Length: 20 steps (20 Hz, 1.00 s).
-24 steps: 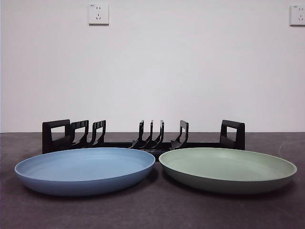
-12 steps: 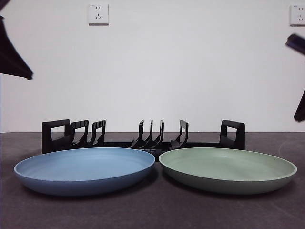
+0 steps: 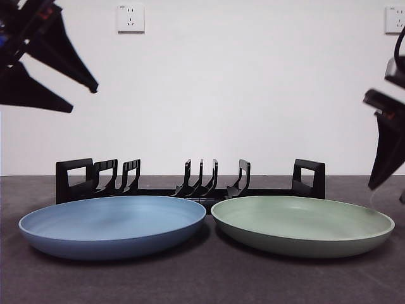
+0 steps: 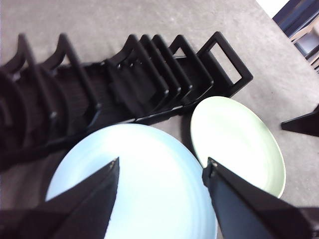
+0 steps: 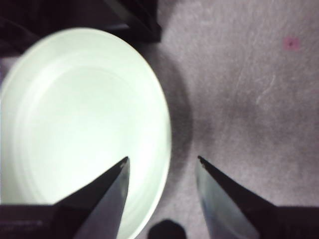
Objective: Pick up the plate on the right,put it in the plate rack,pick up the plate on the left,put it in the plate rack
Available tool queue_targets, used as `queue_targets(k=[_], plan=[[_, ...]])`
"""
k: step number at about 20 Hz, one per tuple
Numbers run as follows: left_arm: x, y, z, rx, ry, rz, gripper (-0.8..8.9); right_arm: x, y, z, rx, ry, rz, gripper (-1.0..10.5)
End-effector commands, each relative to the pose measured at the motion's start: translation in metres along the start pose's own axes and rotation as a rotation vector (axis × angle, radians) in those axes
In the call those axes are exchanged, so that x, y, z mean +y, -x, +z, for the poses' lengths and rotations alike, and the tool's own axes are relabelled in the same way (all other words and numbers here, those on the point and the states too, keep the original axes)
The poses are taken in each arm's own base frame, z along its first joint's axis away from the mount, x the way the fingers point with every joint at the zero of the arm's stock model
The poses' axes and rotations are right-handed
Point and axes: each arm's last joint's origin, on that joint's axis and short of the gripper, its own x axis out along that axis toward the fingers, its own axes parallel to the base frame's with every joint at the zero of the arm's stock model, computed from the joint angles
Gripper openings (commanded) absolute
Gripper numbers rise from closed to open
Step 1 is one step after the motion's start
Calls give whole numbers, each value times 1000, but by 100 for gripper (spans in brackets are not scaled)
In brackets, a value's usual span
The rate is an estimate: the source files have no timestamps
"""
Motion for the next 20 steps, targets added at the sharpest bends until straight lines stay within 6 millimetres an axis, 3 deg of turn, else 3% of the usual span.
queue_targets(k=[1,6,9,11,16,20], plan=[[-11,-1,7,-16,-58,-10,293,-3,-11,1,23,10,5,218],[-29,-4,13,-29,-129,-2,291,-6,-29,-1,74,4,6,206],[-32,-6,11,-23,-141,3,291,-9,-37,-3,106,-5,0,80],[-33,-6,11,-16,-142,-1,291,-9,-38,-3,108,-6,-1,-15],[-39,-8,5,29,-196,-23,292,-8,-35,-6,129,-41,-10,-16],[-56,-13,-3,73,-369,-88,292,-2,-17,-3,71,-36,-3,-16]])
